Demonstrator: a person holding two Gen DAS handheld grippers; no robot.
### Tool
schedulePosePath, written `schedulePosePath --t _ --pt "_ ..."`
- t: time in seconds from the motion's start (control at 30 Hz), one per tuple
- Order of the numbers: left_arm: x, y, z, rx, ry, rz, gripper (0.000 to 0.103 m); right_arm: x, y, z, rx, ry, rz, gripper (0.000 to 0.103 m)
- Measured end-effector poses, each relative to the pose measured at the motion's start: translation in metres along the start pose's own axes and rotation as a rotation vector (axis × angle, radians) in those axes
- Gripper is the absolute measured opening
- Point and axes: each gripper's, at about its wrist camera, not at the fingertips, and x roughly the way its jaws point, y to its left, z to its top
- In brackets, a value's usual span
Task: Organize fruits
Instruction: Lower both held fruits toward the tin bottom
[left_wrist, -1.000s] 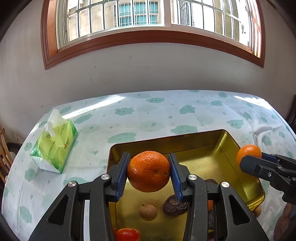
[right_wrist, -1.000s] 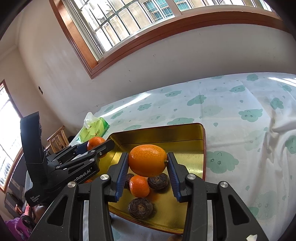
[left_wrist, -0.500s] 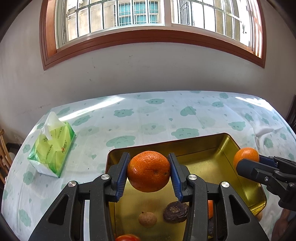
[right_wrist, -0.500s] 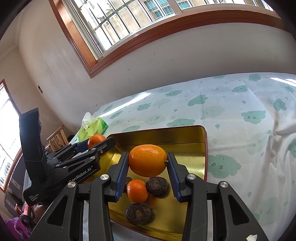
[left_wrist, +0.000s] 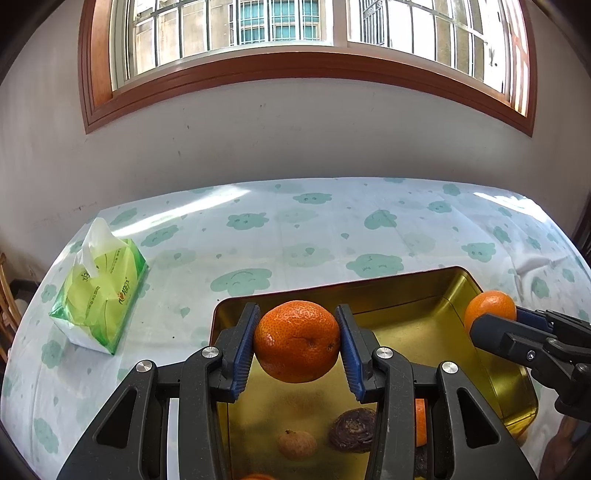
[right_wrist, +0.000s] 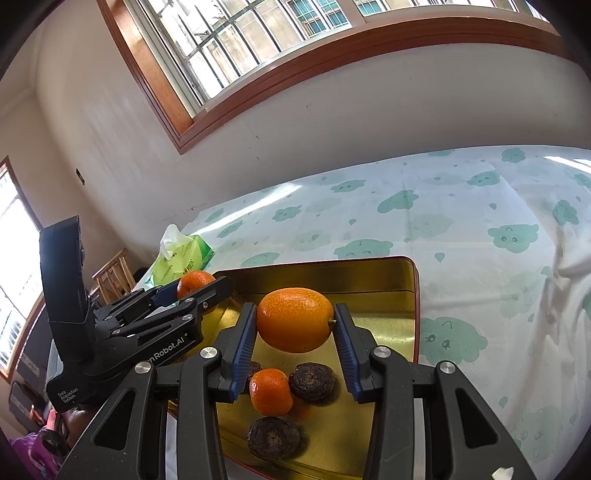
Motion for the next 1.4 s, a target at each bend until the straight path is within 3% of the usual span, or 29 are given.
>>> schedulePosePath --t 1.4 --pt "0.014 0.002 0.01 -0.001 0.024 -0.002 0.043 0.019 -0.001 0.004 0.003 0.01 0.003 0.039"
